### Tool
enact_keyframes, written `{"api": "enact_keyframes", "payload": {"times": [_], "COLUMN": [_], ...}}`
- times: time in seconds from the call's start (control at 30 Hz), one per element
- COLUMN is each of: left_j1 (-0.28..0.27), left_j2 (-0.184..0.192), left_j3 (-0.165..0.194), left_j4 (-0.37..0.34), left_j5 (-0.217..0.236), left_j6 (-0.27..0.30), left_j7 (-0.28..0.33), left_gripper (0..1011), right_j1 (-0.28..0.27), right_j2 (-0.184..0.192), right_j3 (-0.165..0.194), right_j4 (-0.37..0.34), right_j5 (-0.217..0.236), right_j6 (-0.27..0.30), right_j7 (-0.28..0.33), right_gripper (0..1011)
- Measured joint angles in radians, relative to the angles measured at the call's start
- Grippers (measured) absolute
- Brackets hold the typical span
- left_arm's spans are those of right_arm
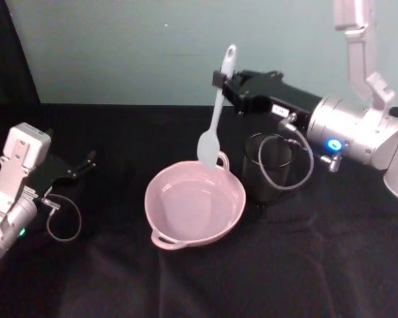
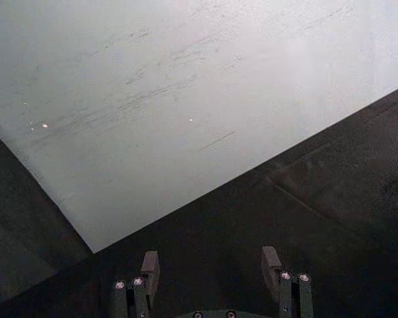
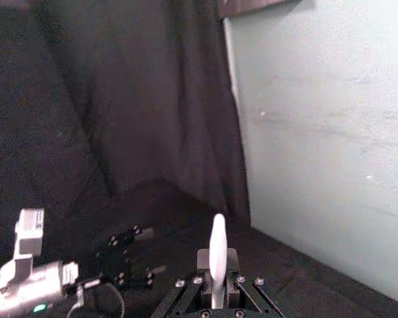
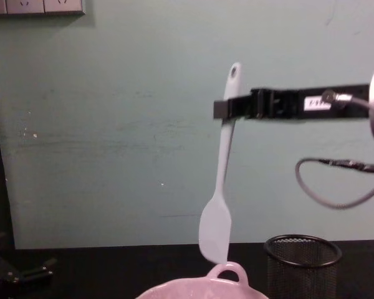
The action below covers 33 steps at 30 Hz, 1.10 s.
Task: Use the one hand to pick up the spoon and stir the clear water in the bowl.
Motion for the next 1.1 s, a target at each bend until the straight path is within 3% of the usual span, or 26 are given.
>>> {"api": "enact_keyframes", "payload": {"times": [0.2,0.4,0.53,1.1], "left_j1": [0.000,0.000,0.000,0.000], "left_j2": [0.000,0.000,0.000,0.000], "left_j3": [0.000,0.000,0.000,0.000], "left_j4": [0.000,0.000,0.000,0.000], "left_j5": [0.000,0.000,0.000,0.000], "left_j6": [0.000,0.000,0.000,0.000], "left_j7": [0.000,0.000,0.000,0.000], "left_gripper": [1012,1011,1011,1011], "right_j1": [0.028,0.010,0.003,0.004], "right_j2": [0.009,-0.044,-0.059,-0.053], "right_j3": [-0.056,-0.154,-0.179,-0.169], "right_j4": [0.070,0.046,0.051,0.049], "right_j5": [-0.011,-0.061,-0.073,-0.070], "right_j6": [-0.024,-0.011,-0.014,-0.013], "right_j7": [0.044,-0.021,-0.028,-0.028], "right_gripper": [116,116,114,114]}}
